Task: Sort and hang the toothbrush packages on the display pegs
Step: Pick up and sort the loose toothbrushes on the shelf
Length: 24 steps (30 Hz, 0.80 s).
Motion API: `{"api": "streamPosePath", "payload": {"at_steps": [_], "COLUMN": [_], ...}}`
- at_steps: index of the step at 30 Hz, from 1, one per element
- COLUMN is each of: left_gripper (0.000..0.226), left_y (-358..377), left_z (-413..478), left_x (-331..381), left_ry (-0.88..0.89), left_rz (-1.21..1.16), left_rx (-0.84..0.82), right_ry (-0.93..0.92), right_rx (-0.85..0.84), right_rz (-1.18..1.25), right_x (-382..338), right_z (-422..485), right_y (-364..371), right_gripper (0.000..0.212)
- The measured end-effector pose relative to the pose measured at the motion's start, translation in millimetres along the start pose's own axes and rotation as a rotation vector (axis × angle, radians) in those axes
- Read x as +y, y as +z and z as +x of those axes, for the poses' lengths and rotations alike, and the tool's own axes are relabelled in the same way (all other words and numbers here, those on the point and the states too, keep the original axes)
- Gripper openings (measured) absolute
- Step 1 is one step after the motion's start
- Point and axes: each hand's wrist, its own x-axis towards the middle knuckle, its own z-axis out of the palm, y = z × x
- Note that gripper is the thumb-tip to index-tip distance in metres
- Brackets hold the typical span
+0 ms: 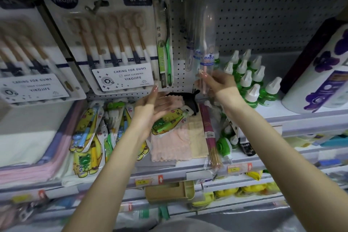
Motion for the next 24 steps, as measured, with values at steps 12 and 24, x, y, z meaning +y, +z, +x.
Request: {"api": "streamPosePath", "payload": {"at_steps": [12, 24], "left_gripper": [0.035, 0.063], "left_y": [-34, -47], "left_z": [-32, -45], "left_x": [4, -33], "left_ry": [0.034, -0.064], "left_rz": [-0.007, 0.002], "left_rx": [0.084, 0.06], "right_ry": [0.055, 0.323], "right_rx": [-0.046, -0.09], "right_rz": [0.05, 0.152], "right_x": [8, 68], "right_z": [47, 4], "right_y": [18, 22], "right_gripper": [0.033, 0.033]}}
